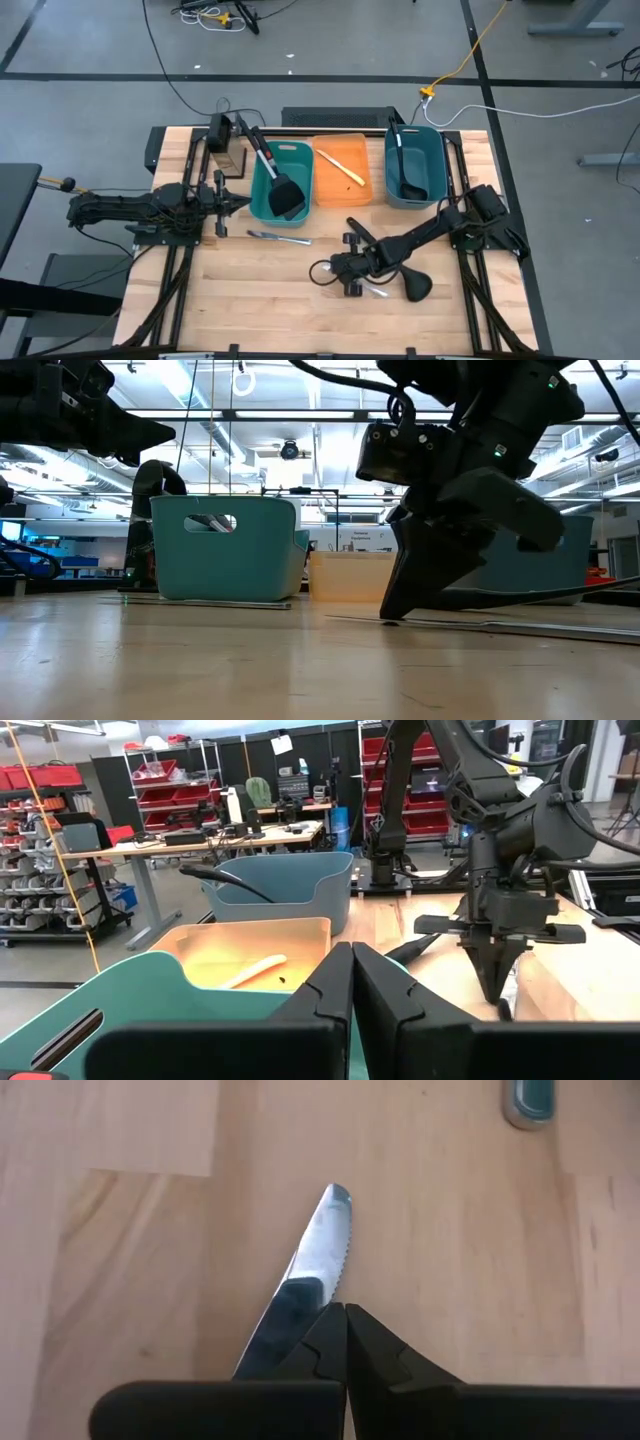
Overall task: Pick & Place Kitchen Items
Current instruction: Put the right silver table knife into the orange bin
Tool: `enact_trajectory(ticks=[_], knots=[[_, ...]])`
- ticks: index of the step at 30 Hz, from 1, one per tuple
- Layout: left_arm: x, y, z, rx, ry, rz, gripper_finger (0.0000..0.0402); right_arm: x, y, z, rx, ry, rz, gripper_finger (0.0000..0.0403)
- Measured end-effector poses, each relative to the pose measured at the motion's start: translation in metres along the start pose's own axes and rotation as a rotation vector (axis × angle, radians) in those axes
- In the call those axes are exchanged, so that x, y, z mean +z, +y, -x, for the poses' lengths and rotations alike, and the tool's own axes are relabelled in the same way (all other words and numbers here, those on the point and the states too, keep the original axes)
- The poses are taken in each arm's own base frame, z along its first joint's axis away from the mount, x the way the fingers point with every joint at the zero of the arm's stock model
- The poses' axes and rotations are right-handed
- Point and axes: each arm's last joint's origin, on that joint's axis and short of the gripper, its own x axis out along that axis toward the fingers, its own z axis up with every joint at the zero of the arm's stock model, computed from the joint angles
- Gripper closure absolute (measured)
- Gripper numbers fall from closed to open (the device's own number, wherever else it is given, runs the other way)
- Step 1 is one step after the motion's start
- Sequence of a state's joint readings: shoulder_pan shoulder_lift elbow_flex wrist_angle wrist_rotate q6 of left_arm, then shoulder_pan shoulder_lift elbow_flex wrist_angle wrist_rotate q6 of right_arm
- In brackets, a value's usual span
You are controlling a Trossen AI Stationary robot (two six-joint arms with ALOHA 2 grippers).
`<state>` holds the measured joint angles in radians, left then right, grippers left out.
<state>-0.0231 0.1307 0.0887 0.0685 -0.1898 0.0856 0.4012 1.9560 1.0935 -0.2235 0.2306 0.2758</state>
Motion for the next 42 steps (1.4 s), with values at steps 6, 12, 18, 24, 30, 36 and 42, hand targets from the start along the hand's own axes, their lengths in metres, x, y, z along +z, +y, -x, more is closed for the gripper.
enact_trajectory(ticks=[6,12,18,24,30,36,42], knots=[[0.0,0.0,0.0,0.0,0.0,0.0,0.0392,0.0,0.003,0.0,-0.003,-0.008,0.006,0.0403],[0.0,0.0,0.0,0.0,0.0,0.0,0.0389,0.001,0.005,0.0,0.05,-0.019,0.033,0.0403],[0.0,0.0,0.0,0.0,0.0,0.0,0.0392,0.001,0.007,0.001,0.063,-0.021,0.035,0.0403],[0.0,0.0,0.0,0.0,0.0,0.0,0.0389,0.0,0.014,0.002,0.091,-0.027,0.067,0.0403],[0.0,0.0,0.0,-0.001,0.0,0.0,0.0391,-0.001,0.02,0.004,0.105,-0.036,0.102,0.0403],[0.0,-0.002,0.0,-0.084,-0.006,0.0,0.0394,0.0,0.02,0.004,0.106,-0.042,0.114,0.0403],[0.001,-0.001,0.0,-0.047,-0.016,0.04,0.0395,0.002,0.019,0.005,0.047,-0.088,0.096,0.0391]])
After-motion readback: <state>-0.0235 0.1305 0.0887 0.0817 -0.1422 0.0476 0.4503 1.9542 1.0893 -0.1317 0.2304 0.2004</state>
